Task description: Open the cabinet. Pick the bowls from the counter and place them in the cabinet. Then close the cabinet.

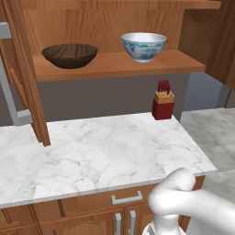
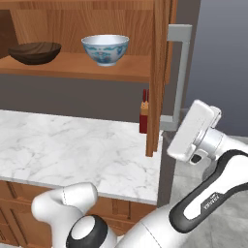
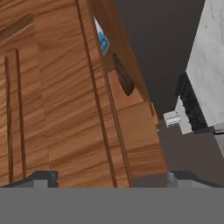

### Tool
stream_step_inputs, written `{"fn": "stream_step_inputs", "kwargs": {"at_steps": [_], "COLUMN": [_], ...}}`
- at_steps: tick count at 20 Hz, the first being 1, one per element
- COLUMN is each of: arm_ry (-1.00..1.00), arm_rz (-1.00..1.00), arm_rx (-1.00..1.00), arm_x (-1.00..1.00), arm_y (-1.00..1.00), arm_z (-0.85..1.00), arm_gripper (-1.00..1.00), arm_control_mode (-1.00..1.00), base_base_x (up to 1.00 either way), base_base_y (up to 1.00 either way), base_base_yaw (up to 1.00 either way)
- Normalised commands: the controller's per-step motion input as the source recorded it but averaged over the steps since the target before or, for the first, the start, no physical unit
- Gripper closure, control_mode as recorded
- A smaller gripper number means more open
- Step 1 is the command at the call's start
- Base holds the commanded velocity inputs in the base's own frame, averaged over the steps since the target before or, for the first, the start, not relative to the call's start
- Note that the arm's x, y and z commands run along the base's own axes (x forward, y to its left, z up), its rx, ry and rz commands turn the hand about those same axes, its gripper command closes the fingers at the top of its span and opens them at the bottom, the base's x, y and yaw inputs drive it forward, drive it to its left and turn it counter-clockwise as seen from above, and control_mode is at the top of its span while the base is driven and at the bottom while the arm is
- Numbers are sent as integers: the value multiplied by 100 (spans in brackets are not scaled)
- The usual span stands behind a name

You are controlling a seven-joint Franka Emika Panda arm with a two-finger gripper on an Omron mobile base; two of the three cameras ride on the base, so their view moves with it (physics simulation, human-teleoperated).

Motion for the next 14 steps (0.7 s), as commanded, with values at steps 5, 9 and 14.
{"fn": "stream_step_inputs", "kwargs": {"at_steps": [5,9,14], "arm_ry": [0,-2,-13], "arm_rz": [-5,-11,-30], "arm_rx": [-5,-15,-24], "arm_x": [0,0,0], "arm_y": [88,100,100], "arm_z": [0,0,4], "arm_gripper": [-100,-100,-100], "arm_control_mode": [-100,-100,-100], "base_base_x": [0,0,0], "base_base_y": [0,0,0], "base_base_yaw": [0,0,0]}}
